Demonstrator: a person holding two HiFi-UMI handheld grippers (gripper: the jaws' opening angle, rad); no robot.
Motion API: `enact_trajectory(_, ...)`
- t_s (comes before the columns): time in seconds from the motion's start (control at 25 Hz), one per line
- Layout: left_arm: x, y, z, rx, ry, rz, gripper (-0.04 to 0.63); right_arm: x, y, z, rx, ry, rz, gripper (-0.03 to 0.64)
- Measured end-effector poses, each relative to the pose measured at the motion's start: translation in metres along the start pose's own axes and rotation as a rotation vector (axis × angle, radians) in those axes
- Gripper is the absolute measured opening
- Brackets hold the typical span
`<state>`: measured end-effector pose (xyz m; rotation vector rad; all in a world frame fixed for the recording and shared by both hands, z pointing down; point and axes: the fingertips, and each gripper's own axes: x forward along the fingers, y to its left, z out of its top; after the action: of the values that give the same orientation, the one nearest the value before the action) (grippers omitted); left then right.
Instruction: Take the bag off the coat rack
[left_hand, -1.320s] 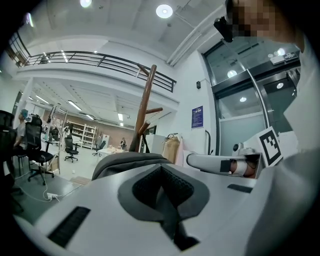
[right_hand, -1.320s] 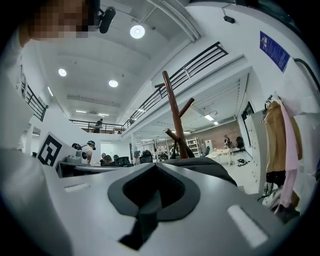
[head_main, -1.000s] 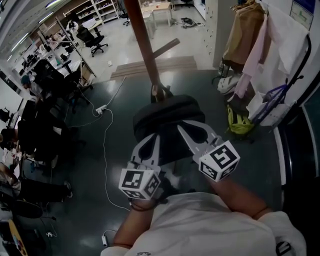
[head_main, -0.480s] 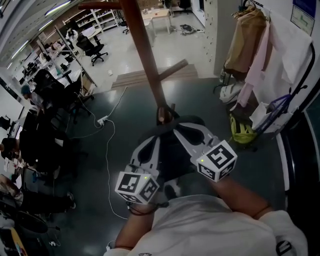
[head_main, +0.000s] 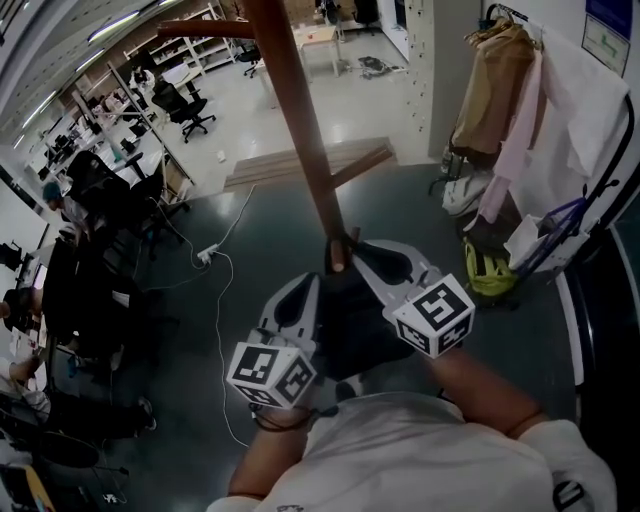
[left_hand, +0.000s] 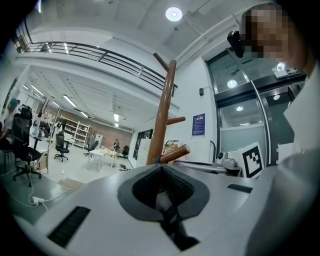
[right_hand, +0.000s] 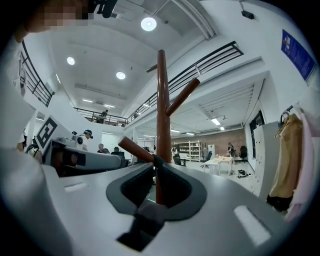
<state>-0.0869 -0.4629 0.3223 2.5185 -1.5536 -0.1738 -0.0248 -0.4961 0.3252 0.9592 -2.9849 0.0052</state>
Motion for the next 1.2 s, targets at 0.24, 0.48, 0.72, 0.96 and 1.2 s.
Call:
enact_trajectory(0.24, 0.004, 0.009, 0.007, 0.008, 0.002, -0.024, 0.006, 0.02, -0.008, -0.009, -0.026, 0.098, 0.03, 0.065)
enact_trajectory(0.48, 0.007, 0.015, 0.011, 0.002, 0.015, -0.059, 0.006, 0.034, -0.011, -0.016, -0.043, 0.147, 0.008, 0.078)
enact_trajectory(0.72, 0.01, 0.023, 0.005, -0.005, 0.027, -0.075, 0.006, 0.04, -0.013, -0.018, -0.083, 0.131, -0.023, 0.048)
enact_trajectory(0.96, 0.011, 0.029, 0.001, -0.013, 0.029, -0.083, 0.006, 0.038, -0.015, -0.013, -0.083, 0.073, -0.056, 0.023)
enact_trajectory(1.2, 0.003, 0.017, 0.003, -0.024, 0.01, -0.081, 0.006, 0.02, -0.009, -0.002, -0.091, 0.026, -0.057, 0.021)
